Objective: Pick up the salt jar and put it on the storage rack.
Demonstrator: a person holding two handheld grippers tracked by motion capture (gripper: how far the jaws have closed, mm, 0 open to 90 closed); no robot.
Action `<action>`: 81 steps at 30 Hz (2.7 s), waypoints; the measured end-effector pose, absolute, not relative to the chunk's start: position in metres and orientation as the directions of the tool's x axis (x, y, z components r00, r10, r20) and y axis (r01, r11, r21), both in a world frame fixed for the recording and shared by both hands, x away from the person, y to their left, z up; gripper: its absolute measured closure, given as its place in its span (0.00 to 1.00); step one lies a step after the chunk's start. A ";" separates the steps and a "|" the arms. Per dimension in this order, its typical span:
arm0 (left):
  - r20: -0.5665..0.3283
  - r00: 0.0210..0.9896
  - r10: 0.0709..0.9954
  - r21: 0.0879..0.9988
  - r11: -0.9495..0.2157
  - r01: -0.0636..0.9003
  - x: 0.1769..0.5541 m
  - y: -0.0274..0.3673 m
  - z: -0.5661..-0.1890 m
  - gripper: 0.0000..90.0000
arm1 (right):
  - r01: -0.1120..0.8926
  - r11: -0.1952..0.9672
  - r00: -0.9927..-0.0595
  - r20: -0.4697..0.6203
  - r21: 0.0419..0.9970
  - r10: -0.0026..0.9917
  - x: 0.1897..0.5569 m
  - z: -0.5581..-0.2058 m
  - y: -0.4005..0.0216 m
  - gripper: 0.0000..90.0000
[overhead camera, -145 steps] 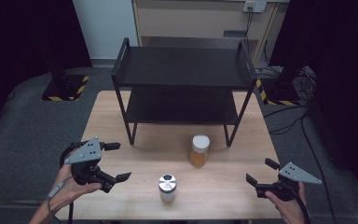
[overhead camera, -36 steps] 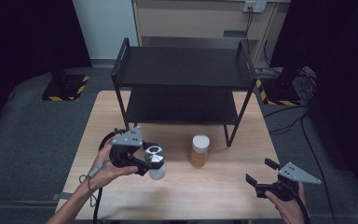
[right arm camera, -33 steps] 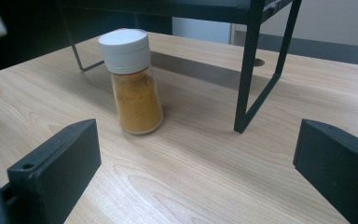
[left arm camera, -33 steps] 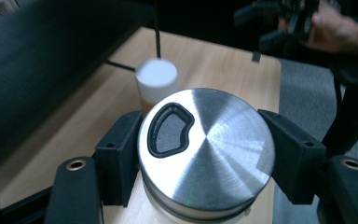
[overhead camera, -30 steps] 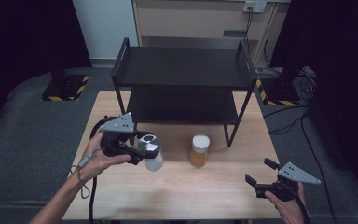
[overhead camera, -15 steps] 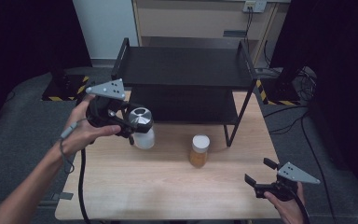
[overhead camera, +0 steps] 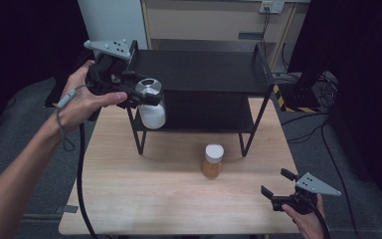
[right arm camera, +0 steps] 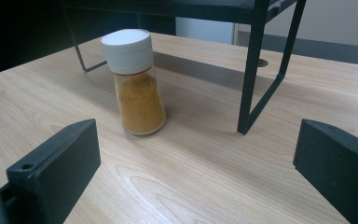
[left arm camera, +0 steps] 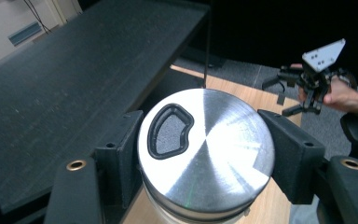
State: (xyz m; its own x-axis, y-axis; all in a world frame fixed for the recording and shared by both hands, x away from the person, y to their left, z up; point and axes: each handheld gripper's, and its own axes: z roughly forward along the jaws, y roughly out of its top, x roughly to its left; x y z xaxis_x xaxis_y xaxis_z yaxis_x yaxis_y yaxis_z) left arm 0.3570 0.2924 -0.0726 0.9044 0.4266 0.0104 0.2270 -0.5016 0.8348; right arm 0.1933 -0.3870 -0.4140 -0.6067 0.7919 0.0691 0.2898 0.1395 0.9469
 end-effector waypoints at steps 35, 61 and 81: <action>0.026 0.579 0.815 0.864 -0.309 0.397 0.426 0.243 -0.047 0.36 | 0.298 0.125 -0.597 0.083 0.946 0.798 0.193 -0.415 -0.390 0.01; -0.042 0.555 0.831 0.885 -0.226 0.407 0.440 0.246 -0.083 0.11 | 0.298 0.120 -0.590 0.084 0.947 0.803 0.192 -0.416 -0.390 0.01; -0.042 0.689 0.724 0.962 -0.156 0.223 0.388 0.270 -0.081 0.04 | 0.300 0.129 -0.601 0.082 0.945 0.795 0.193 -0.415 -0.387 0.01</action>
